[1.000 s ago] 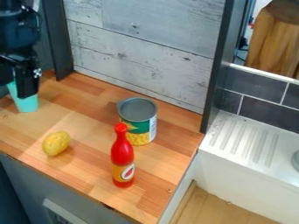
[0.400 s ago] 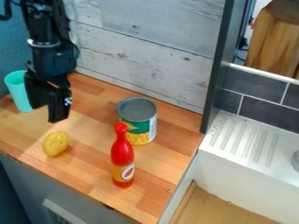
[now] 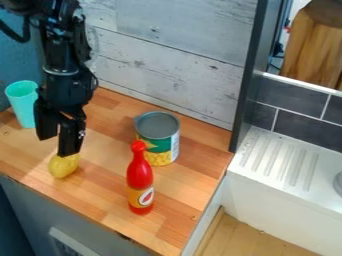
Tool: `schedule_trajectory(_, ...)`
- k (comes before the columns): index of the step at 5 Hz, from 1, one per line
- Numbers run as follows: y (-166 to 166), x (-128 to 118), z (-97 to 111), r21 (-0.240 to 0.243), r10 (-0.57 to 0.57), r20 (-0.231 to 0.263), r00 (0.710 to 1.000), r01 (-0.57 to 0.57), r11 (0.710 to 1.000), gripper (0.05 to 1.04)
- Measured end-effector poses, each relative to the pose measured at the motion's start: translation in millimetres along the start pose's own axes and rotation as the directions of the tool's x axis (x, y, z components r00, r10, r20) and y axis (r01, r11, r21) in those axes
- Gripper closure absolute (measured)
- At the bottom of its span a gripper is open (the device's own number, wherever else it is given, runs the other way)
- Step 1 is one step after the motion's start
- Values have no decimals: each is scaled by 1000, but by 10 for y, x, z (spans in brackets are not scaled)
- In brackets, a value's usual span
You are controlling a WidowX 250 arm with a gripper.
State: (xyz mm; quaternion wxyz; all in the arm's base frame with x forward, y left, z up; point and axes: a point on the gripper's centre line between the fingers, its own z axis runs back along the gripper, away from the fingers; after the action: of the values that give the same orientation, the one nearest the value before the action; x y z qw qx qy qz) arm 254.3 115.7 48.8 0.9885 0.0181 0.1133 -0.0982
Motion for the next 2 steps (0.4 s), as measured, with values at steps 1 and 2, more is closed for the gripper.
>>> schedule_trajectory(1,-11,36,-162,12,3,-50,999,-2,1000,83)
schedule_trajectory(2,-44,75,-239,14,-8,-65,998,9,1000,83)
